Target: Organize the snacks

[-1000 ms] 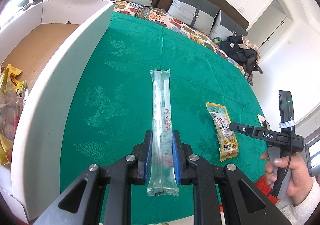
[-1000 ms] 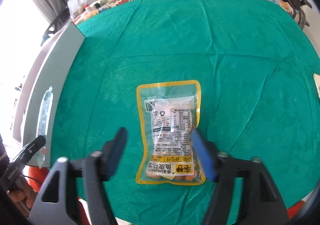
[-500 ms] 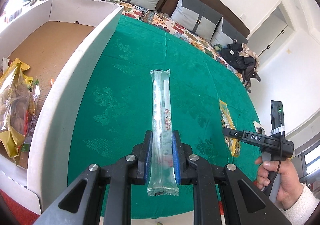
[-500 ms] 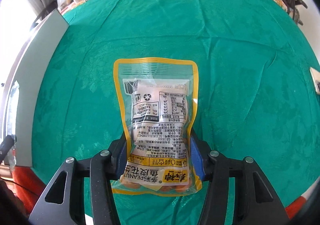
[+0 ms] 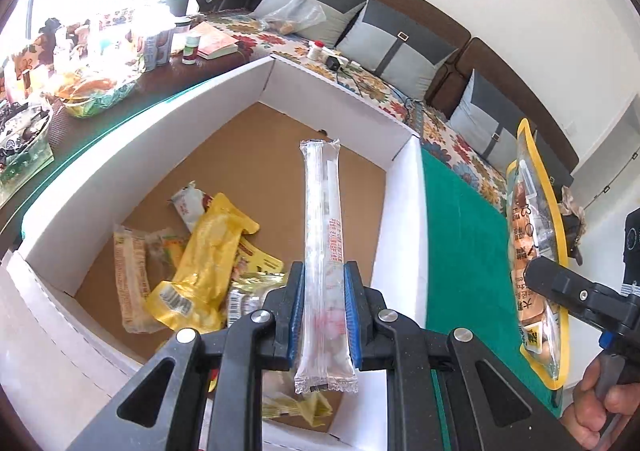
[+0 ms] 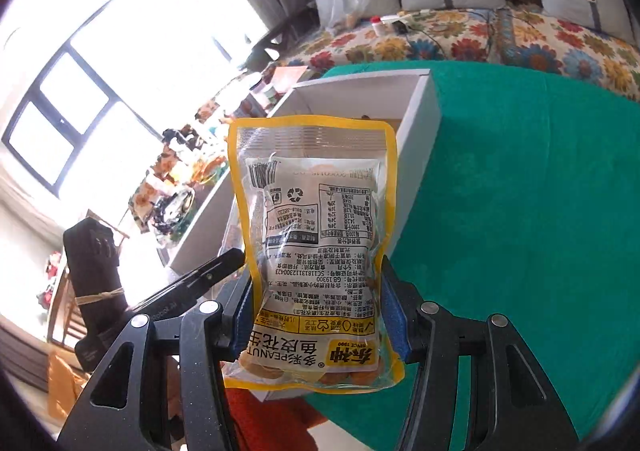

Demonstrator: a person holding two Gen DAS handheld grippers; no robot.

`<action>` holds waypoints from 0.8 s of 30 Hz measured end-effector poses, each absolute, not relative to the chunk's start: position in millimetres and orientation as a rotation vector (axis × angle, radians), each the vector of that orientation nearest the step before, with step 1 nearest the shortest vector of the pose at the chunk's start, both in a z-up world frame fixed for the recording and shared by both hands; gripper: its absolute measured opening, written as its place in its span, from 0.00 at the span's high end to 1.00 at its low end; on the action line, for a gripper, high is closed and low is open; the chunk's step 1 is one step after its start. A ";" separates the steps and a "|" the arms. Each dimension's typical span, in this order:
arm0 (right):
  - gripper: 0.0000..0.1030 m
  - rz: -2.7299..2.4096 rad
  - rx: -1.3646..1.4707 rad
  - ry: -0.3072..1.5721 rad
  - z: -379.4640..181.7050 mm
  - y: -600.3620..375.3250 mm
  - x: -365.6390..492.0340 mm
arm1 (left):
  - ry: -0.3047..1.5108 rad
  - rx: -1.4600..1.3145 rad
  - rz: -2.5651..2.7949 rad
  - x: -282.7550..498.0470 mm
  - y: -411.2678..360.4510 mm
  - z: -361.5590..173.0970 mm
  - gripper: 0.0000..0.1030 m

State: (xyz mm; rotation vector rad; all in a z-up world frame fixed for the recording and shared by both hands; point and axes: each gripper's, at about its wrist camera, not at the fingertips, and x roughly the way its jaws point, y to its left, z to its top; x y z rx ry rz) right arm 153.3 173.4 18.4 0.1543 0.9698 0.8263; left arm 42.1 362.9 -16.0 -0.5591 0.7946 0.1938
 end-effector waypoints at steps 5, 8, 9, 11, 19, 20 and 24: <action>0.37 0.867 0.050 0.977 -8.5 243.5 161.5 | 0.870 -0.528 0.291 35.3 393.3 -47.8 0.81; 0.35 0.842 -0.002 1.064 -39.4 264.5 174.3 | 0.889 -0.505 0.309 29.7 392.9 -55.1 0.41; 0.35 0.836 -0.014 1.088 -47.1 262.9 176.6 | 0.878 -0.495 0.322 26.7 391.2 -53.3 0.20; 0.35 0.833 -0.022 1.094 -49.2 256.3 172.9 | 0.836 -0.464 0.336 21.2 383.8 -44.7 0.15; 0.24 0.808 -0.054 0.920 20.8 233.1 164.5 | 0.751 -0.278 0.462 16.5 356.6 8.0 0.00; 0.22 0.799 -0.062 0.905 27.8 232.0 163.9 | 0.731 -0.242 0.510 15.0 354.3 15.9 0.00; 0.18 0.748 -0.103 0.864 40.9 225.1 158.7 | 0.699 -0.220 0.619 10.0 354.9 30.9 0.00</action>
